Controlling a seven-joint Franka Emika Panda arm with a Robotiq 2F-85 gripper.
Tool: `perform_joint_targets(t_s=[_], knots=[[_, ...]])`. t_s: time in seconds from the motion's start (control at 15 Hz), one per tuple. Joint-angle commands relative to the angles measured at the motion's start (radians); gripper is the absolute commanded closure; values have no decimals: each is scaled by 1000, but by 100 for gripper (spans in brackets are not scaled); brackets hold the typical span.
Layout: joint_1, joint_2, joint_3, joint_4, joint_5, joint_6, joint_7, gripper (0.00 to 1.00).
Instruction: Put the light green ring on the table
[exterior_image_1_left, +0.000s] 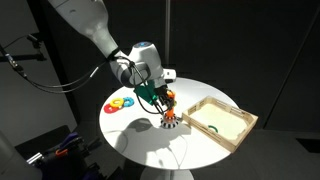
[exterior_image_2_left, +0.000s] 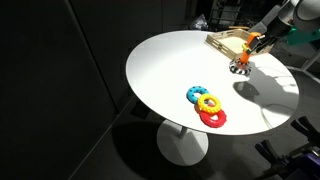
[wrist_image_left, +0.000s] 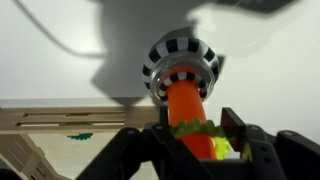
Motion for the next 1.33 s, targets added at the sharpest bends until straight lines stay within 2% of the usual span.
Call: perform_joint_targets(t_s=[0.0, 0.13, 0.2, 0.4, 0.8, 0.87, 0.93, 1.13, 1.27], knots=[[3, -114, 3, -59, 24, -9, -30, 70], [8, -154, 0, -69, 29, -8, -33, 70], [-16, -171, 24, -74, 19, -5, -28, 70], [-25, -214, 53, -83, 48, 0, -45, 70], [-43, -253, 141, -81, 251, -48, -176, 70], [-43, -252, 145, -79, 280, -69, -197, 20], [-42, -253, 146, -78, 303, -88, -216, 19], [-39, -258, 129, -73, 331, -171, -248, 0], [-42, -262, 114, -68, 311, -230, -239, 0]])
